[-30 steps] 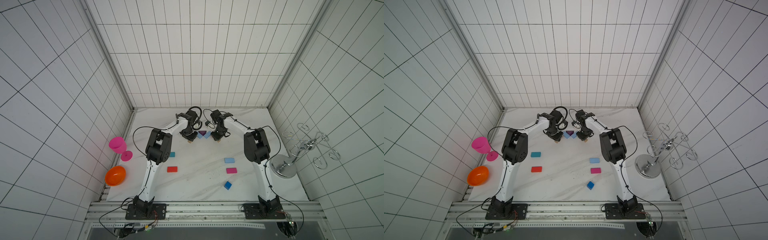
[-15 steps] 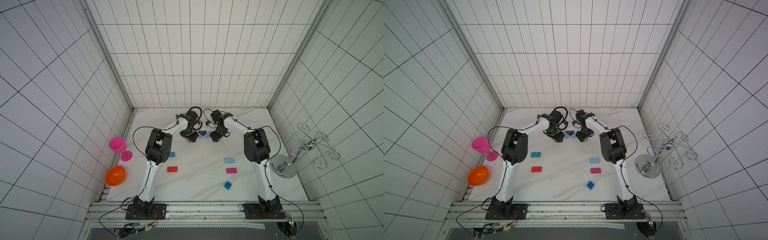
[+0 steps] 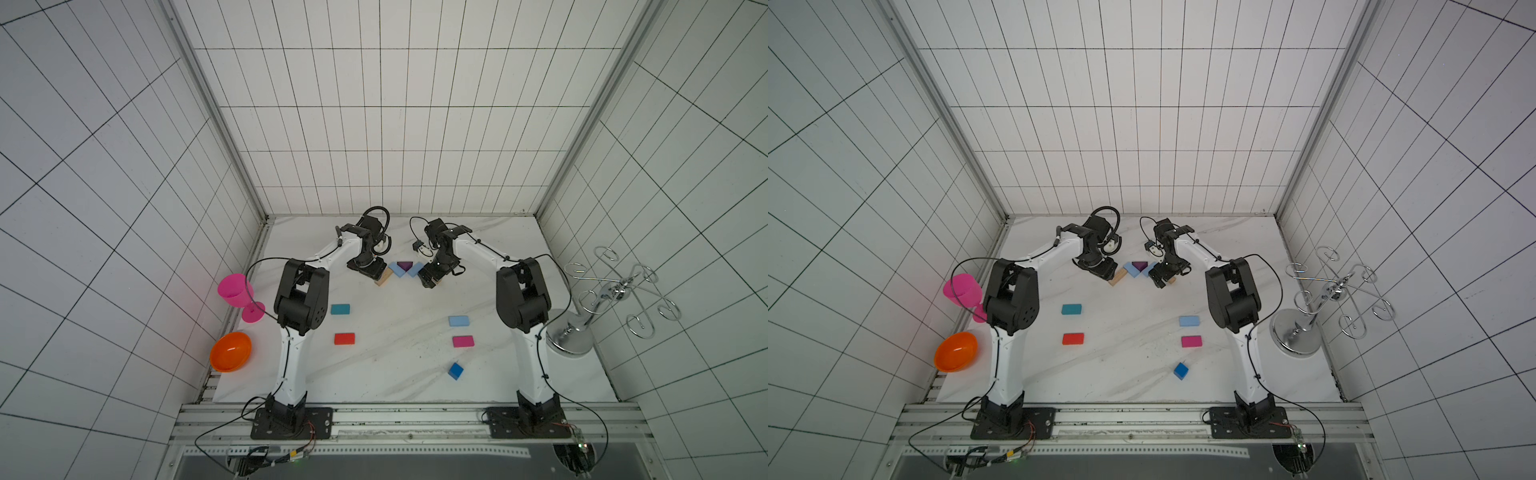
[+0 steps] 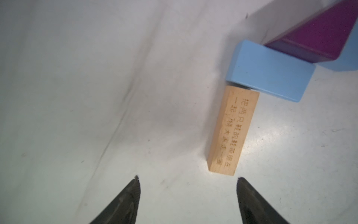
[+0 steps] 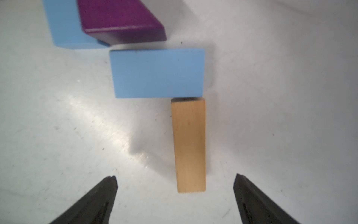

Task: Assemble a heart with building blocks
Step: Pick up the building block from the center of the board.

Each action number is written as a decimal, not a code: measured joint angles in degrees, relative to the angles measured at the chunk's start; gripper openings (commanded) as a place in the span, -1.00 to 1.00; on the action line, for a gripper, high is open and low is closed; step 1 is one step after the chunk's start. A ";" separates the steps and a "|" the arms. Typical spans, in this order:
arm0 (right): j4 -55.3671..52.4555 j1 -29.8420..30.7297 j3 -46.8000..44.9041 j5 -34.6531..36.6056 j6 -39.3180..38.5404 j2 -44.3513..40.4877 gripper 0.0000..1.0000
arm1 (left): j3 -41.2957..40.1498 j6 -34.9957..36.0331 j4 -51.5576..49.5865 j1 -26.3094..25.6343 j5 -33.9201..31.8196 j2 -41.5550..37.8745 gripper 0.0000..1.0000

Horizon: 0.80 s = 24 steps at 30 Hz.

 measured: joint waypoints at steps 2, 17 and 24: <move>1.22 -0.48 -4.28 -1.09 0.37 -6.86 0.96 | -2.32 -2.64 0.98 0.90 -2.16 -5.55 0.65; 6.86 0.70 -42.97 5.07 -8.79 -38.25 0.84 | -34.25 -42.25 5.81 -0.57 2.40 -31.87 0.69; 9.75 2.71 -46.07 9.77 -15.50 -37.64 0.77 | -39.82 -61.35 7.08 0.50 2.82 -32.74 0.77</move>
